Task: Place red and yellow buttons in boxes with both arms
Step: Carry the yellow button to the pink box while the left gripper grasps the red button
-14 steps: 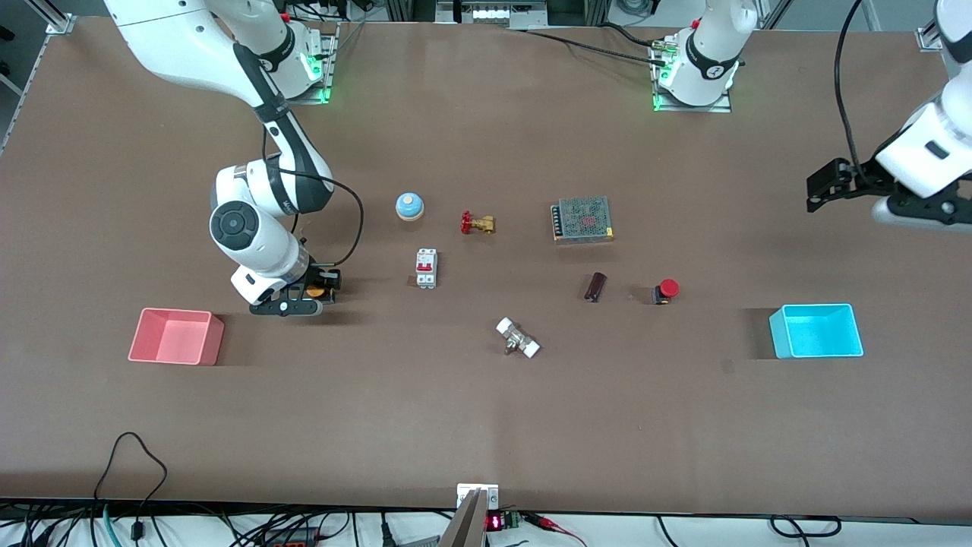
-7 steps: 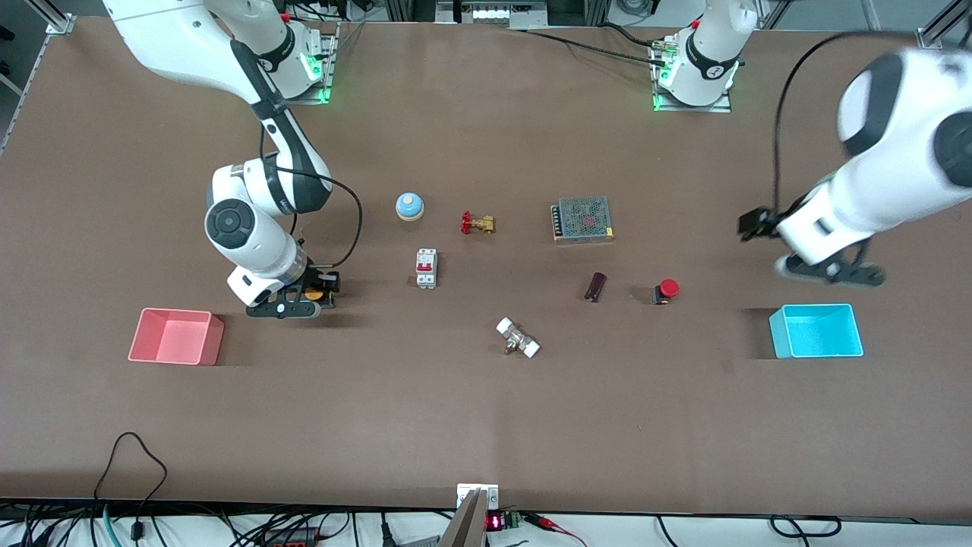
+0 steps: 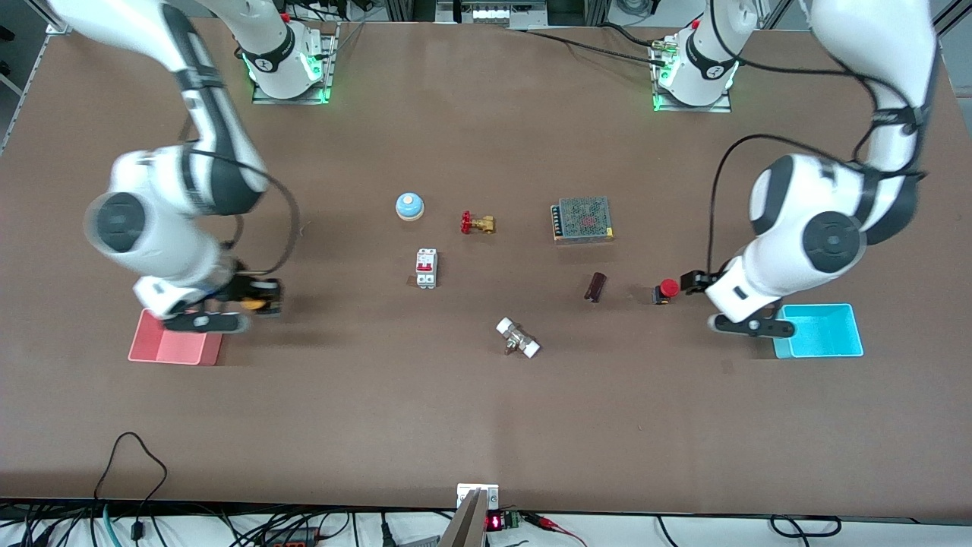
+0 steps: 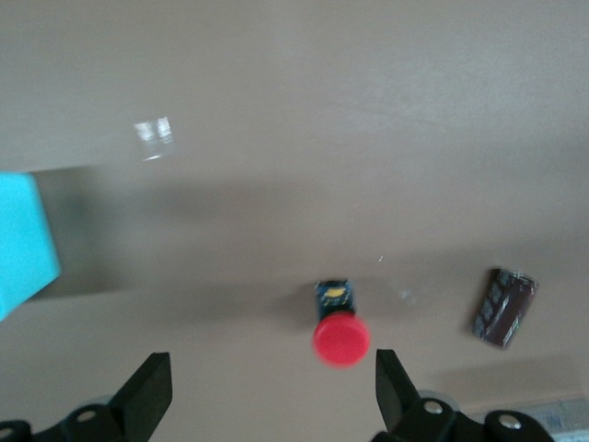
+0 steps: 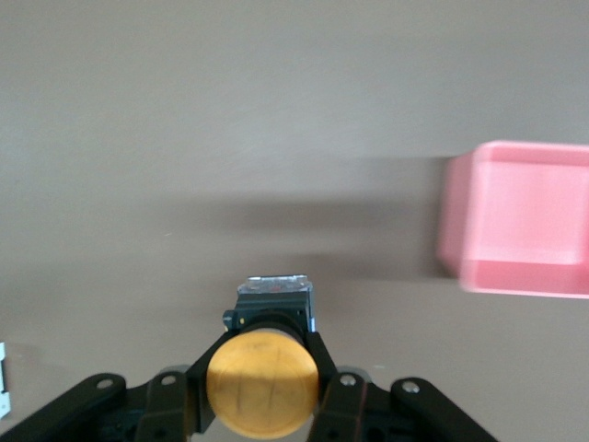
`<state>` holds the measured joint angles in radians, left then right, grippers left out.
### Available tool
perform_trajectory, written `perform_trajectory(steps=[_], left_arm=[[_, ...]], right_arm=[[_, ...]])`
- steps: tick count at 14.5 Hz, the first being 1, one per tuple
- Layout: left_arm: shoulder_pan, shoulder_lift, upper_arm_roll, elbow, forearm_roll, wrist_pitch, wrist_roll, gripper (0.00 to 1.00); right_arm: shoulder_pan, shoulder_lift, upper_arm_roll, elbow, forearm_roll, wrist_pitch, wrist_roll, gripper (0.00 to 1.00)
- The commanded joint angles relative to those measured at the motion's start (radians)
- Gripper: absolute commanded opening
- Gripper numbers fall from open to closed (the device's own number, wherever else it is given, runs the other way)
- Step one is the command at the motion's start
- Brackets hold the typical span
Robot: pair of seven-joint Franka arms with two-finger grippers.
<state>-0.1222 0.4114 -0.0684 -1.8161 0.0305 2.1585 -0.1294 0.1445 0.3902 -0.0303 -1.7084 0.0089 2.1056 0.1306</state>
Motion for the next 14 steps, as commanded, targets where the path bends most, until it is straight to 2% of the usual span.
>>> perform_trajectory(steps=[1,5,7,8,12,14], left_arm=[[-0.034,-0.022,0.006,-0.155,0.003,0.205,-0.053,0.97],[-0.05,0.006,0.007,-0.242,0.012,0.336,-0.053,0.97],[-0.05,0.03,0.007,-0.247,0.016,0.354,-0.052,0.91],[-0.051,0.041,0.007,-0.244,0.016,0.363,-0.052,0.85],[-0.05,0.07,0.007,-0.239,0.016,0.368,-0.053,0.4],[-0.05,0.072,0.006,-0.236,0.016,0.366,-0.053,0.22]], right_arm=[[-0.048,0.018,0.009,0.093,-0.01,-0.087,-0.029,0.27],[-0.108,0.033,-0.025,0.131,0.014,-0.104,-0.089,0.27],[-0.123,0.053,-0.03,0.142,0.009,-0.081,-0.112,0.27],[-0.137,0.073,-0.03,0.159,0.008,-0.066,-0.146,0.27],[-0.21,0.144,-0.03,0.176,0.011,0.023,-0.27,0.27],[-0.218,0.168,-0.03,0.176,0.009,0.043,-0.278,0.27]])
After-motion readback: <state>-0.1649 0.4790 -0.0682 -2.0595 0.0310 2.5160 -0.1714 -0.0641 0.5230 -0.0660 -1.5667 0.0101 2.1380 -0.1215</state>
